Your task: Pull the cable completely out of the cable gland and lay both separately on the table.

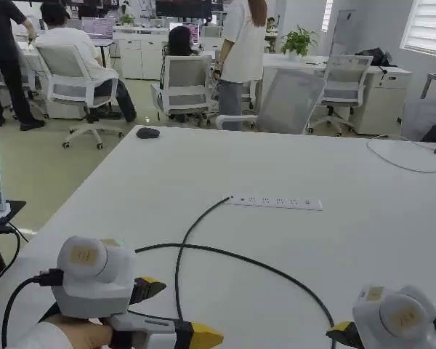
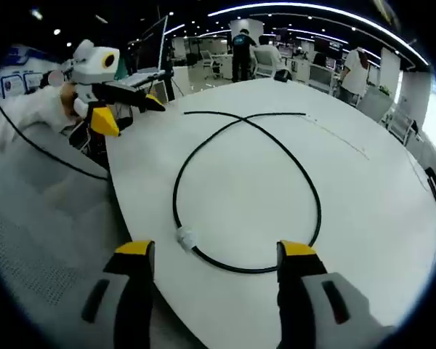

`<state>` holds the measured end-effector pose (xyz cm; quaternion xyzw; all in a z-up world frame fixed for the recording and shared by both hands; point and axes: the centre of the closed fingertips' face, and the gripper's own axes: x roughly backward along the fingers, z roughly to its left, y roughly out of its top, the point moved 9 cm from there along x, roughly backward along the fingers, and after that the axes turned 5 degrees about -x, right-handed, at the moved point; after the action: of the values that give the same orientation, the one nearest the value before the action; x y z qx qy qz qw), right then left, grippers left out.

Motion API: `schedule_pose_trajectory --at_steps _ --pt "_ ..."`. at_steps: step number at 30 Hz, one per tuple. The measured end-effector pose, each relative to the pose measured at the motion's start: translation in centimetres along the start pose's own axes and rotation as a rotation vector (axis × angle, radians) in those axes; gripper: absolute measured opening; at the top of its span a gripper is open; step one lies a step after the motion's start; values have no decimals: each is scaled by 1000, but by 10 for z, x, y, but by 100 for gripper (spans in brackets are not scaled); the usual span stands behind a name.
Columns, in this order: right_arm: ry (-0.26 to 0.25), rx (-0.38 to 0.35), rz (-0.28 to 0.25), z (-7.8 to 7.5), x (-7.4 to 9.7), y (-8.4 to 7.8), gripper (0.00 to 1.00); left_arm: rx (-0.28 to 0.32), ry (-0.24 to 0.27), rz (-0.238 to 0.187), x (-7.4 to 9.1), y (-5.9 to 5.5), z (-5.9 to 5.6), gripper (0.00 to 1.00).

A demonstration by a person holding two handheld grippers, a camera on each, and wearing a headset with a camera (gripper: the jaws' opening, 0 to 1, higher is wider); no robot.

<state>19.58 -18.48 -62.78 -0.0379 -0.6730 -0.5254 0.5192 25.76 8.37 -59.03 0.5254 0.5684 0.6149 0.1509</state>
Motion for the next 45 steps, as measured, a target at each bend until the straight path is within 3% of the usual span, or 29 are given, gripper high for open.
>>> schedule_pose_trajectory --at_steps 9,16,20,24,34,45 --pt "10 39 5 4 -1 1 67 -16 1 12 -1 -1 0 89" --pt "3 69 18 4 -2 2 66 -121 -12 49 -2 0 -5 89" --pt "4 81 25 5 -4 1 65 -107 -13 36 -1 1 -3 88" --pt "13 118 66 8 -6 -7 64 -91 -12 27 -1 2 -2 87" --pt "10 101 67 7 -4 -11 63 -97 -22 70 -5 -4 -3 85" --pt "1 80 69 5 -3 -12 64 -108 -29 79 -5 -5 -5 86"
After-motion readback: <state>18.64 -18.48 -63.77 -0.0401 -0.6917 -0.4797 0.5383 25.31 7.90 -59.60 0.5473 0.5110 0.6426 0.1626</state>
